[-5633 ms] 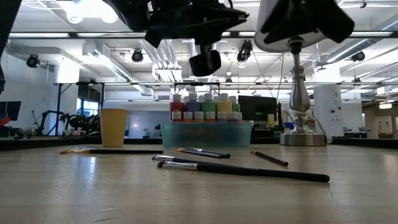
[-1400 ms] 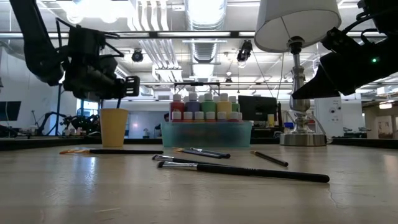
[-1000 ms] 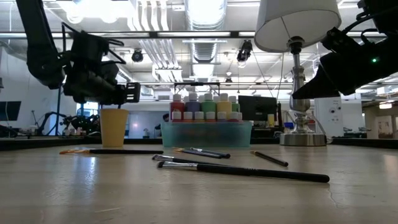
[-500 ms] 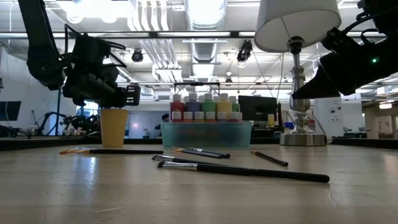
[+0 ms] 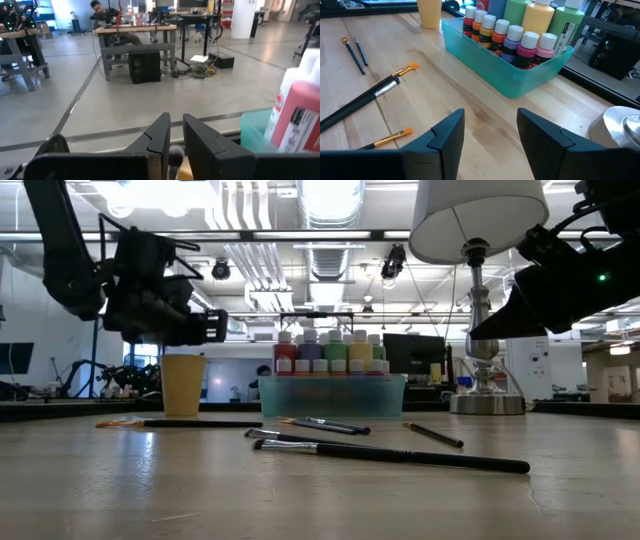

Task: Pick & Place Paint Supplies
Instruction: Put the gold paintbrush into the orange cup

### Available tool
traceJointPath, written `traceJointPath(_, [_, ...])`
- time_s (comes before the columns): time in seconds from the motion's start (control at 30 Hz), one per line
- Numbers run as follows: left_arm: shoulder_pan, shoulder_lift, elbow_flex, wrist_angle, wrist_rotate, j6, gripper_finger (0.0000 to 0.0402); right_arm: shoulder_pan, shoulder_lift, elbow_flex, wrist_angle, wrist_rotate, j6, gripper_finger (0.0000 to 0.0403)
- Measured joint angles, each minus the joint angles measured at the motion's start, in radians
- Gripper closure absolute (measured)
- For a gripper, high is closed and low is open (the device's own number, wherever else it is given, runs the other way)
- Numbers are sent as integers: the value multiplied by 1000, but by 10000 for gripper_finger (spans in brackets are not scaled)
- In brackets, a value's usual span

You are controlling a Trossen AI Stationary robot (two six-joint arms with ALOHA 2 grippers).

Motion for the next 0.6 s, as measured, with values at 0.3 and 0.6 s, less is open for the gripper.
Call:
traceJointPath(0.3, [-22, -157, 29, 0, 84, 74, 344, 0, 0, -1, 0, 1, -5, 239])
traceJointPath(0.6, [-68, -326, 65, -10, 204, 100, 344, 0, 0, -1, 0, 2, -8, 254])
